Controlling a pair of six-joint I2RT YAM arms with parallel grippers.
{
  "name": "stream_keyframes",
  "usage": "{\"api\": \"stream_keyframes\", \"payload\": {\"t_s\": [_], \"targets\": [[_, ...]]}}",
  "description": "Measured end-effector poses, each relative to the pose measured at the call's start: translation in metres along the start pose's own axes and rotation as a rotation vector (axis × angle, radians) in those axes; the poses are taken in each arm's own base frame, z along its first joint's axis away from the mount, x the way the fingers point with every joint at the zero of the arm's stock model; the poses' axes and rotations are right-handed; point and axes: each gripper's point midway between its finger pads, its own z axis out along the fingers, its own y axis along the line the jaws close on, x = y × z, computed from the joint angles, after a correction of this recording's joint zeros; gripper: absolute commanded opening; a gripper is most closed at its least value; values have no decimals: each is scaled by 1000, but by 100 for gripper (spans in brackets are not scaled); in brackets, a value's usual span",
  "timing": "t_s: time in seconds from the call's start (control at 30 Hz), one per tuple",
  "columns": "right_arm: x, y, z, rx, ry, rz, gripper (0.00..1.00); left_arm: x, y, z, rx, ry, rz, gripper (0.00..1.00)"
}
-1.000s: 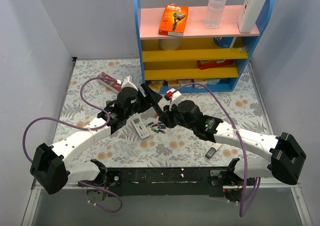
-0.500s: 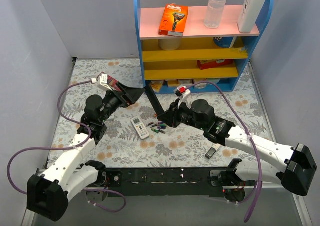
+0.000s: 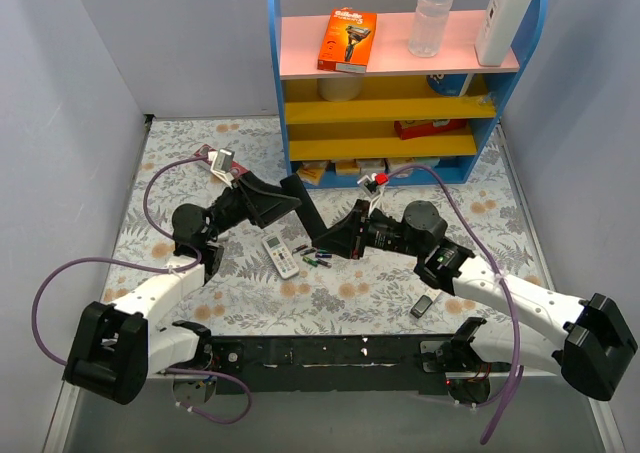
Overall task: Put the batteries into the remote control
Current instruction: Adjust the remote control.
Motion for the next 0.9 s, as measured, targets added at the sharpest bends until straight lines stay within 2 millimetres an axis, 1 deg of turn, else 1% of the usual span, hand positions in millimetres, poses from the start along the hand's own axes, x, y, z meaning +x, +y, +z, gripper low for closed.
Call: {"api": "stream_keyframes", "payload": {"t_s": [0.07,0.17,0.2,0.23,0.3,0.33,0.43,0.47,0.53,0.57,0.63,0.67,0.7,0.77,0.8,0.83,0.9], "targets": [[-4,8,1,-45,-8,3,1,3,-3,1,33,17,-15,98],[-6,17,3,-93,-10,13,1,4,-10,1,70,29,-19,93],[-5,17,3,-100,-9,15,1,4,-13,0,81,31,-17,91],[-5,19,4,-110,-7,19,1,4,-16,0,93,33,-12,86],[-4,20,6,-127,-2,32,1,3,-20,0,111,35,-4,79],[-4,20,7,-135,0,36,1,3,-21,0,115,35,-3,71],[-3,22,9,-151,5,50,1,3,-25,-1,127,36,-6,59],[-3,22,10,-155,6,53,1,4,-26,-1,131,37,-6,48],[-2,21,11,-159,7,55,1,5,-28,0,136,41,-12,39],[-2,21,11,-159,8,57,1,5,-28,0,138,42,-12,29],[-1,21,12,-164,12,60,1,6,-29,0,142,42,-13,21],[0,21,12,-164,15,63,1,5,-29,0,142,41,-13,13],[0,21,12,-168,17,64,1,5,-29,0,141,39,-11,7],[0,22,13,-173,14,69,1,5,-28,0,135,39,-9,0],[0,22,13,-173,15,71,4,5,-28,0,135,39,-6,0],[0,22,13,-175,17,73,14,5,-28,0,133,39,-6,0],[0,21,13,-172,17,73,24,5,-28,0,124,36,-4,0]]}}
